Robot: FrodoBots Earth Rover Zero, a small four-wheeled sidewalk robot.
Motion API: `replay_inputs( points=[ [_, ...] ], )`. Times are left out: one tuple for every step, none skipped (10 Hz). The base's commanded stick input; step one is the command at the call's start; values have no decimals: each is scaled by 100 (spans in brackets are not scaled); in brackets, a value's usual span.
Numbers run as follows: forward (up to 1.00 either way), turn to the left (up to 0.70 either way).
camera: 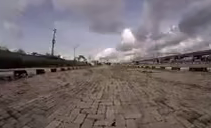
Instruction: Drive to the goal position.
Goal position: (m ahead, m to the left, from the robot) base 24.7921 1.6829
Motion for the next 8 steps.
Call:
replay_inputs(
  points=[
    [100,0],
    [100,0],
    [100,0],
    [100,0],
    [100,0],
    [100,0],
    [100,0],
    [100,0]
  ],
)
